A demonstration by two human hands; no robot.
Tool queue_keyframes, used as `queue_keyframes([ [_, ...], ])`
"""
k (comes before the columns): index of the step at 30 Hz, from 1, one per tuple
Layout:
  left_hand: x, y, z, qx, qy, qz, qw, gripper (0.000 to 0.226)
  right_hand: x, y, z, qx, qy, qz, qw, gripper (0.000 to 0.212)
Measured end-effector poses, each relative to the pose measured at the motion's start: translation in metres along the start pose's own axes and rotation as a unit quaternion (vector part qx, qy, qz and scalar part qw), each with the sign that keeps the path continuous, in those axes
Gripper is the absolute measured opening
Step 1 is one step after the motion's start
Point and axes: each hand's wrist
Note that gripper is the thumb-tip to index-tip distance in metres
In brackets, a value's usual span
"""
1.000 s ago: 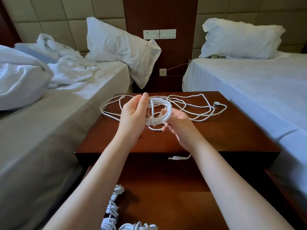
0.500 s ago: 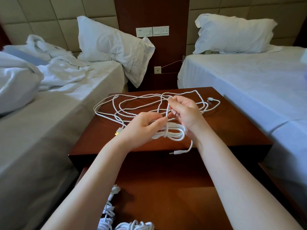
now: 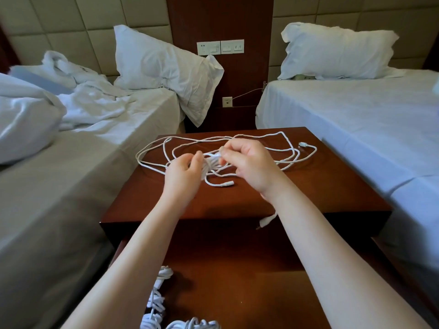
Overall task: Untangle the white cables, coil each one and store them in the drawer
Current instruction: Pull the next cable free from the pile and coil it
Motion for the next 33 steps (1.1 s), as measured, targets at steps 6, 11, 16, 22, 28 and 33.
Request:
queue_keyframes([
  [6, -0.003, 0.014, -0.006, 0.076, 0.021, -0.135, 0.988, 0.032, 0.005, -0.017, 0.005, 0.043, -0.012, 0.097, 0.994, 0.025],
  [11, 0.002, 0.02, -0.017, 0.161, -0.015, -0.167, 0.973, 0.031, 0.008, -0.02, 0.003, 0.024, -0.048, 0.13, 0.99, 0.026],
  [16, 0.006, 0.025, -0.027, 0.28, -0.056, -0.084, 0.955, 0.034, 0.007, -0.018, -0.005, -0.053, -0.067, 0.131, 0.988, 0.03],
  [22, 0.013, 0.026, -0.035, 0.308, -0.095, 0.0, 0.947, 0.032, 0.009, -0.001, -0.023, -0.141, -0.146, 0.151, 0.967, 0.038],
  [28, 0.016, 0.027, -0.038, 0.309, -0.099, 0.116, 0.939, 0.032, 0.004, 0.008, -0.025, -0.197, -0.14, 0.096, 0.966, 0.018],
  [33, 0.018, 0.021, -0.034, 0.211, -0.114, 0.221, 0.945, 0.03, 0.001, 0.014, -0.019, -0.198, -0.099, 0.075, 0.972, 0.027],
])
Point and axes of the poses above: each hand's wrist, its own x-axis away from the middle knuckle, its own y-axis out of the back of the hand, z = x × y, and after that the axes turned 10 degrees about -x, right-handed
